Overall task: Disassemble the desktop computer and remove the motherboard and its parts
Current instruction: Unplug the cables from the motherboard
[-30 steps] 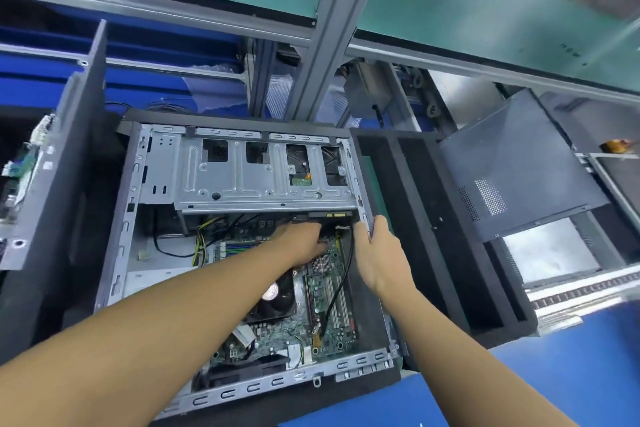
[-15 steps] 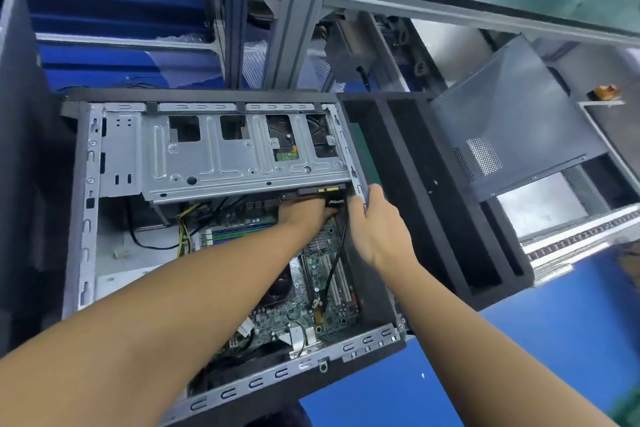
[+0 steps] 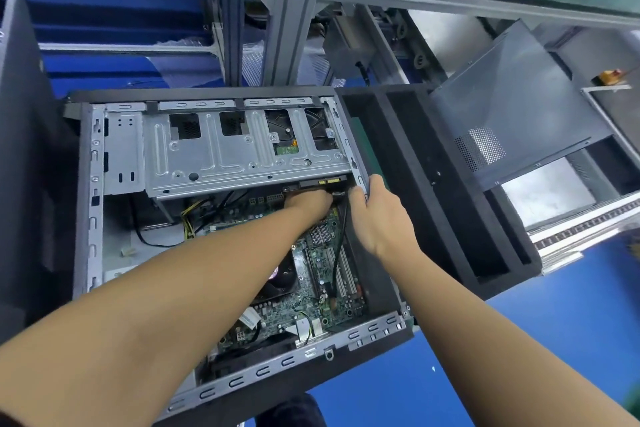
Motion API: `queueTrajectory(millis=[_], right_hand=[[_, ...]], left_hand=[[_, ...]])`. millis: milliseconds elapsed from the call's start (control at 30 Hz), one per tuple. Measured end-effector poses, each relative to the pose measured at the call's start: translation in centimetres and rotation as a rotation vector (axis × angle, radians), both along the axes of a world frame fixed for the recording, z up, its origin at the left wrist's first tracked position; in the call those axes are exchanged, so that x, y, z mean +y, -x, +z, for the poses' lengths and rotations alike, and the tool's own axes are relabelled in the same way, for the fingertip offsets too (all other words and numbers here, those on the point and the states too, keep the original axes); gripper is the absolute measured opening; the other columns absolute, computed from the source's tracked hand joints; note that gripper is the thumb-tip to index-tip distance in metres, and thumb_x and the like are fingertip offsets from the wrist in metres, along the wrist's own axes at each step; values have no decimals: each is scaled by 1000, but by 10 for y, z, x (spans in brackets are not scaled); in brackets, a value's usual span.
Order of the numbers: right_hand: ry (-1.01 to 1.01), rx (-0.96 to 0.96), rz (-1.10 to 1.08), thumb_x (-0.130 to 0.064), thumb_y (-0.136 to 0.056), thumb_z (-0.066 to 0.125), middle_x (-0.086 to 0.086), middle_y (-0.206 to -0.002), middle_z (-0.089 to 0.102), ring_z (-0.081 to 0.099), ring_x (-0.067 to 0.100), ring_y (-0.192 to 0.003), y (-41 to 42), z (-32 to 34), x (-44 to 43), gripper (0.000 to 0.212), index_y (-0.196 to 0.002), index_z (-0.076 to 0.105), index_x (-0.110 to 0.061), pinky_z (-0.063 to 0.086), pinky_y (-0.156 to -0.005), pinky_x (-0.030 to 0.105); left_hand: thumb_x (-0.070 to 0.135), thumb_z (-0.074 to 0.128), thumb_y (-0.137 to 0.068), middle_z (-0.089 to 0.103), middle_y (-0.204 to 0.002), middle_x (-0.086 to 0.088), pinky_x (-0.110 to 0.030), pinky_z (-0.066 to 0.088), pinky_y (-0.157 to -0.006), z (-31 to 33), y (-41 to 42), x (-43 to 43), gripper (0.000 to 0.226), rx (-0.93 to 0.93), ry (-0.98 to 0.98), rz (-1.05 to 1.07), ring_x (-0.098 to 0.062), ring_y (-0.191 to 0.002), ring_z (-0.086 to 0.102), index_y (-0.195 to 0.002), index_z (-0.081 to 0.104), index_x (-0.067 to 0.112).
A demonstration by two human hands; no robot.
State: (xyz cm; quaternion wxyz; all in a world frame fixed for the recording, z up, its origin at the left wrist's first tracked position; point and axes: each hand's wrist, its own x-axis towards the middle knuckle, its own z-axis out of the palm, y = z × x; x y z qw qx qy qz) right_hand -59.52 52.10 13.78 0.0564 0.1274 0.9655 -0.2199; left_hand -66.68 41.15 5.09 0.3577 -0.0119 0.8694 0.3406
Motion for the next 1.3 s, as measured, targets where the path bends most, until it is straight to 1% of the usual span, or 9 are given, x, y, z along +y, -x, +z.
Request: queueTrajectory(millis=[133, 400, 567, 667, 833, 933, 1067, 1200, 1300], right_hand=[[3, 0, -2, -40, -100, 31, 3, -75, 53, 49, 20, -63, 0, 0, 0, 28, -79, 30, -23, 36, -57, 37], [25, -5, -5, -39, -99, 32, 4, -74, 53, 46, 20, -61, 0, 2, 0, 29, -74, 26, -25, 37, -56, 37], [13, -1, 3, -39, -99, 32, 3, -74, 52, 48, 21, -63, 0, 2, -1, 26, -78, 29, -23, 37, -58, 38], [11, -5, 4, -39, -99, 32, 4, -76, 53, 50, 26, -66, 0, 2, -1, 26, -80, 31, -21, 42, -63, 40], [6, -9, 5, -40, -99, 32, 3, -77, 54, 53, 26, -69, 0, 2, 0, 25, -87, 36, -19, 45, -64, 40], [8, -5, 7, -40, -99, 32, 2, -77, 54, 52, 24, -67, 0, 2, 0, 25, -87, 36, -18, 45, -64, 41], [12, -9, 9, -40, -99, 31, 3, -77, 55, 53, 24, -68, 0, 1, 1, 25, -86, 36, -18, 46, -64, 41], [17, -8, 10, -40, -99, 31, 3, -77, 55, 52, 22, -66, 0, 1, 1, 26, -85, 36, -19, 44, -62, 39], [23, -6, 1, -40, -98, 31, 3, -75, 55, 51, 20, -63, 0, 0, 1, 26, -83, 35, -20, 39, -57, 36]], left_hand=[[56, 47, -98, 63, -103, -5, -29, 42, -75, -4, -3, -5, 45, 122, 38, -82, -23, -90, 59, -117, 64, 19], [67, 37, -96, 53, -79, 8, -29, 33, -60, 0, -4, -22, 46, 195, 53, -194, -15, -76, 52, -86, 54, 24], [45, 58, -93, 50, -54, 15, -27, 30, -51, 7, -8, -28, 32, 94, -186, -169, -13, -60, 45, -70, 53, 24], [28, 63, -94, 56, -68, 20, -24, 30, -56, 18, -7, -32, 17, -57, -401, -157, -7, -68, 46, -78, 59, 31], [35, 70, -90, 60, -77, 12, -24, 36, -62, 19, -13, -36, 10, 15, -398, -274, -4, -70, 52, -82, 65, 31], [33, 73, -88, 59, -68, 19, -15, 38, -56, 13, -24, -30, 9, 169, -285, -458, 3, -59, 52, -90, 70, 25], [41, 58, -95, 64, -88, 8, -29, 41, -71, 9, -26, -32, 19, 444, -43, -516, -15, -80, 57, -101, 67, 25], [48, 39, -98, 61, -75, 6, -26, 36, -57, 5, -20, -44, 35, 346, 84, -292, -13, -67, 55, -78, 56, 26], [48, 29, -101, 63, -80, -1, -30, 42, -71, 5, -15, -41, 49, 260, 201, -152, -25, -84, 60, -73, 56, 18]])
